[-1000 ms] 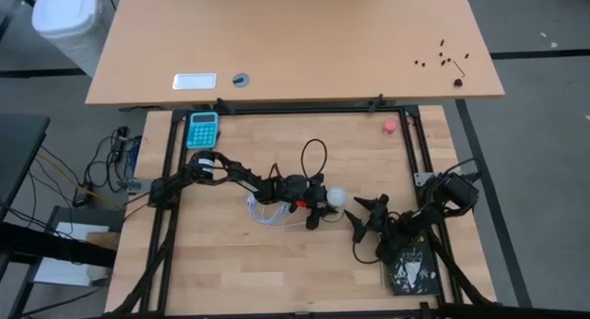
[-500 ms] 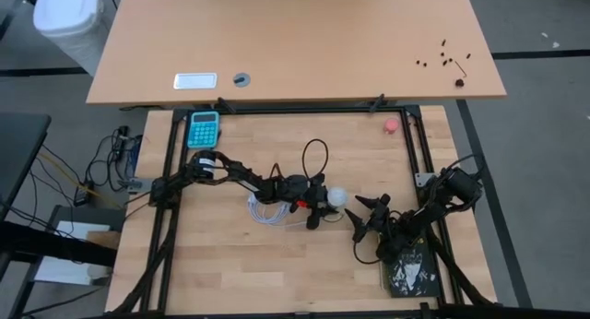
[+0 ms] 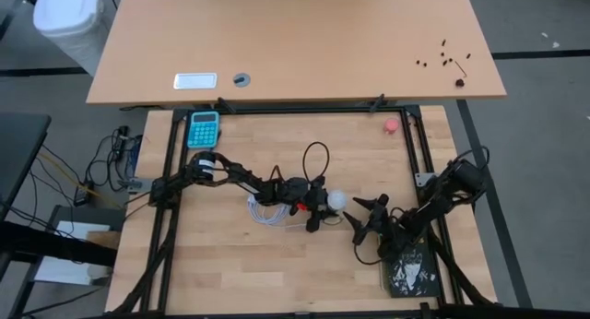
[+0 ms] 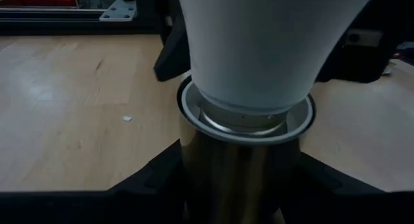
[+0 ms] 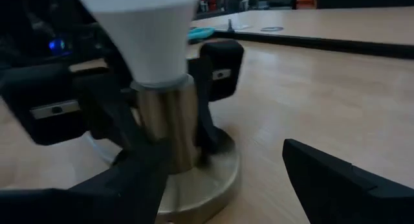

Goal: Screw lightbulb
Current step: Insert the lightbulb into the lamp

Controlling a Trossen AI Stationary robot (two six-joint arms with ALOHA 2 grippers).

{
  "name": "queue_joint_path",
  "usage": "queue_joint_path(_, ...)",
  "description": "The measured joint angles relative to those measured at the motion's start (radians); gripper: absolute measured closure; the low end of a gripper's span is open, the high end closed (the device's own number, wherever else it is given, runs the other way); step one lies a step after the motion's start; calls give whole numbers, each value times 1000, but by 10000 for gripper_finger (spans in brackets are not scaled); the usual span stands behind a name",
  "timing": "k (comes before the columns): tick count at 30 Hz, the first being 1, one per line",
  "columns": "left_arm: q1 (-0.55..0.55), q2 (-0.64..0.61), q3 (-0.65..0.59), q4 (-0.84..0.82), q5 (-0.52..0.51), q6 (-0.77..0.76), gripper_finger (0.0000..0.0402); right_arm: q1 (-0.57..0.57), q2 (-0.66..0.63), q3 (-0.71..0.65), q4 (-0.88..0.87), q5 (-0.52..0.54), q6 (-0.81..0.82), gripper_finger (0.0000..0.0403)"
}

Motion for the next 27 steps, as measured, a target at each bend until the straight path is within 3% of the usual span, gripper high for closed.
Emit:
queue_joint_path(5, 0, 0, 0, -1, 5, -1, 208, -13, -90, 0, -36, -92, -91, 94)
queue_joint_path(17, 0, 0, 0, -3, 4, -1, 208, -97, -295, -1, -319, -333, -35, 94)
queue_joint_path(27, -4, 0, 0, -5, -13, 1, 208, -104, -340, -1, -306, -317, -156, 94)
